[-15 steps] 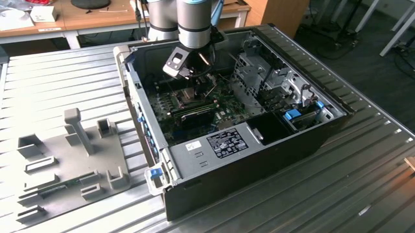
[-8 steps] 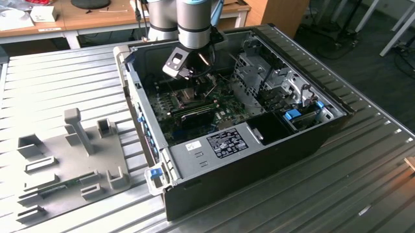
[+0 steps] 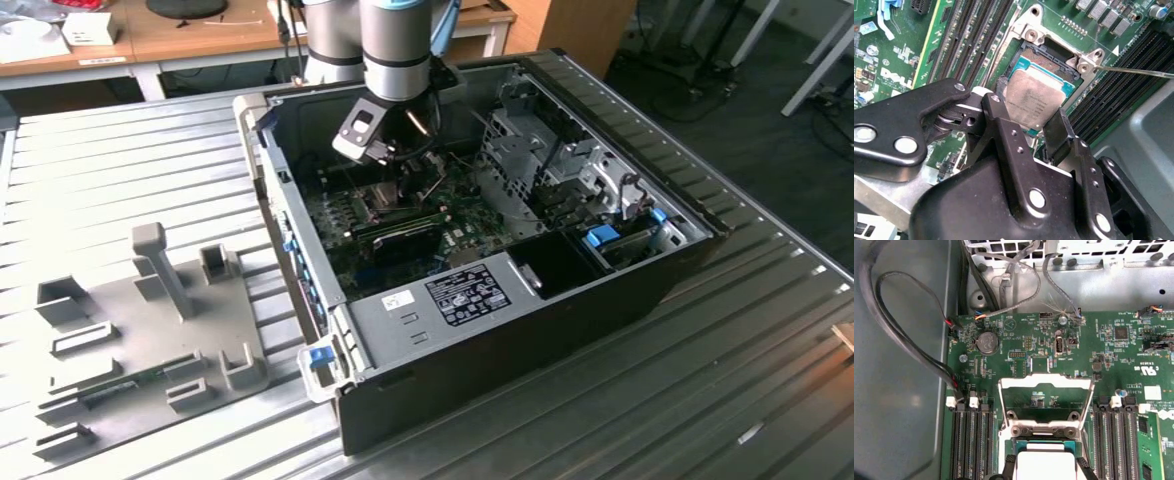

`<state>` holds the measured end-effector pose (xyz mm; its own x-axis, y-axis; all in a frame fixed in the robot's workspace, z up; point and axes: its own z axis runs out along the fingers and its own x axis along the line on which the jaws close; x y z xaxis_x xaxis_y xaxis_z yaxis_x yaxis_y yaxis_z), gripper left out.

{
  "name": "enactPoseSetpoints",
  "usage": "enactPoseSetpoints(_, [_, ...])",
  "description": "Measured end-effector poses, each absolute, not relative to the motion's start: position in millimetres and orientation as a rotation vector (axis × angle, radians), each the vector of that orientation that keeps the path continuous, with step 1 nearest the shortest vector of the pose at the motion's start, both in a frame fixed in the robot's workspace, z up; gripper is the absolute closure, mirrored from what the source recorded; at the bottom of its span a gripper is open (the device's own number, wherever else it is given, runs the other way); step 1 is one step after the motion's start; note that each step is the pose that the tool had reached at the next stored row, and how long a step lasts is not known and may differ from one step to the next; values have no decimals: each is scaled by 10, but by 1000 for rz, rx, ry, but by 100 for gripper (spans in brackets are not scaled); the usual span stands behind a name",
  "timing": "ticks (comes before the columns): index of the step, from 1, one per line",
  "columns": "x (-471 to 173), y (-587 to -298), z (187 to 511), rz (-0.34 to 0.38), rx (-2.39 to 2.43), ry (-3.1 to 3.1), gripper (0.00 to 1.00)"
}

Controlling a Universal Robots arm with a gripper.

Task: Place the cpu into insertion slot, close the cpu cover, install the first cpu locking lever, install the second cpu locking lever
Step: 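Place the cpu into insertion slot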

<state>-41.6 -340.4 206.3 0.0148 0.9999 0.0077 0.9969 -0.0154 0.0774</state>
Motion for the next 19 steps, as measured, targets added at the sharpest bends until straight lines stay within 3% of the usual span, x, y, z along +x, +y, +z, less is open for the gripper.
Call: enactPoseSetpoints(19, [-417, -3404, 2058, 80, 2196, 2187, 46])
